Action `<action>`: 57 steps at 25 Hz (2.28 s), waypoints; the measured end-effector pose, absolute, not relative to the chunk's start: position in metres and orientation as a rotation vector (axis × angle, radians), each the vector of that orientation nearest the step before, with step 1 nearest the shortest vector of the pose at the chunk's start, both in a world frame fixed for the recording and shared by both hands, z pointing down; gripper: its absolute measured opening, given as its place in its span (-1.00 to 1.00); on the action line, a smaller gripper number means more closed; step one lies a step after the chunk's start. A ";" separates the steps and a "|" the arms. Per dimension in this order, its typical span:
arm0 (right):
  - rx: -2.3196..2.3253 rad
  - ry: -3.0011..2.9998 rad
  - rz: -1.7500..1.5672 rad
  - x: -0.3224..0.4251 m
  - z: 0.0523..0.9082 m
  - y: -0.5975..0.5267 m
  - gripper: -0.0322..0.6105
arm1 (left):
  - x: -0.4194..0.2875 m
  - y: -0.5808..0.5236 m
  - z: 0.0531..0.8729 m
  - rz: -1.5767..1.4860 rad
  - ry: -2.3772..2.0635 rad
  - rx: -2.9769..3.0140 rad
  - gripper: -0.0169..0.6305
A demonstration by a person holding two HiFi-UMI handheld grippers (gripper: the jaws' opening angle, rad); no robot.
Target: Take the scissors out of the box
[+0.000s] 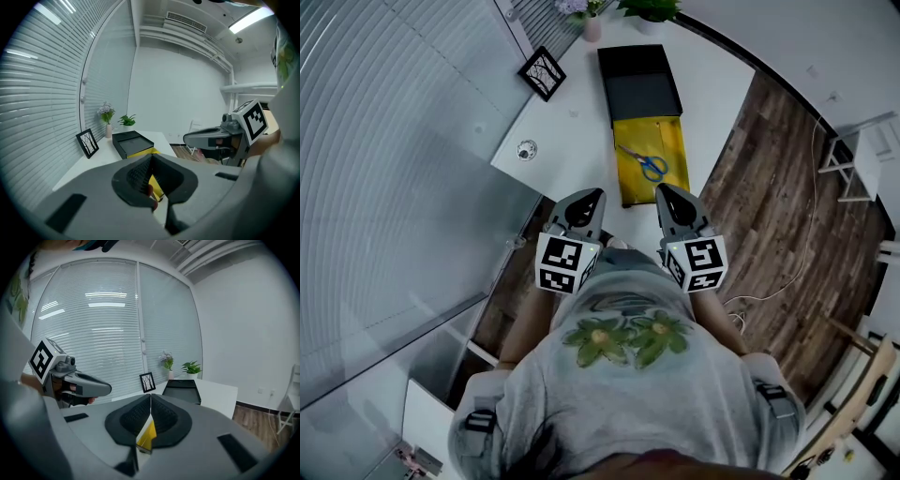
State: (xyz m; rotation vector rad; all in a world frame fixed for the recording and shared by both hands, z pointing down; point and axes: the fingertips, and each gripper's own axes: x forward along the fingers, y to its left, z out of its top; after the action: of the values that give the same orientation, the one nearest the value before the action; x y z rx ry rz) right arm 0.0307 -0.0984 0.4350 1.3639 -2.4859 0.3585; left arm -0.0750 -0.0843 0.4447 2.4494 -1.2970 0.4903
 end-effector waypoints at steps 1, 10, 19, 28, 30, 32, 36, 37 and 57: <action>1.367 -2.485 0.357 0.033 0.436 -0.099 -0.88 | -0.075 -0.086 0.446 0.496 -1.298 2.449 -0.92; 1.448 -2.455 0.346 0.047 0.444 -0.117 -0.88 | -0.062 -0.102 0.442 0.513 -1.254 2.507 -0.93; 1.442 -2.376 0.328 0.059 0.459 -0.132 -0.88 | -0.058 -0.105 0.463 0.538 -1.186 2.470 -0.93; 1.273 -2.317 0.327 0.054 0.491 -0.145 -0.88 | -0.059 -0.120 0.477 0.534 -1.192 2.421 -0.93; 1.247 -2.297 0.316 0.055 0.500 -0.148 -0.88 | -0.058 -0.121 0.481 0.537 -1.187 2.413 -0.93; 1.214 -2.282 0.329 0.055 0.508 -0.149 -0.88 | -0.057 -0.122 0.485 0.544 -1.182 2.406 -0.93; 1.163 -2.266 0.344 0.053 0.515 -0.152 -0.87 | -0.058 -0.121 0.491 0.565 -1.179 2.391 -0.93; 1.150 -2.267 0.344 0.051 0.516 -0.153 -0.87 | -0.057 -0.121 0.491 0.566 -1.181 2.386 -0.93; 0.944 -2.189 0.407 0.048 0.570 -0.165 -0.69 | -0.050 -0.128 0.497 0.591 -1.193 2.368 -0.93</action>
State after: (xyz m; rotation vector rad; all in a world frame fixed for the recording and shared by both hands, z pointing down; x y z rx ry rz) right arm 0.0478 -0.1651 0.5696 0.9444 -2.1892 0.4071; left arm -0.0505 -0.1282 0.4971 2.3683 -1.1928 0.5908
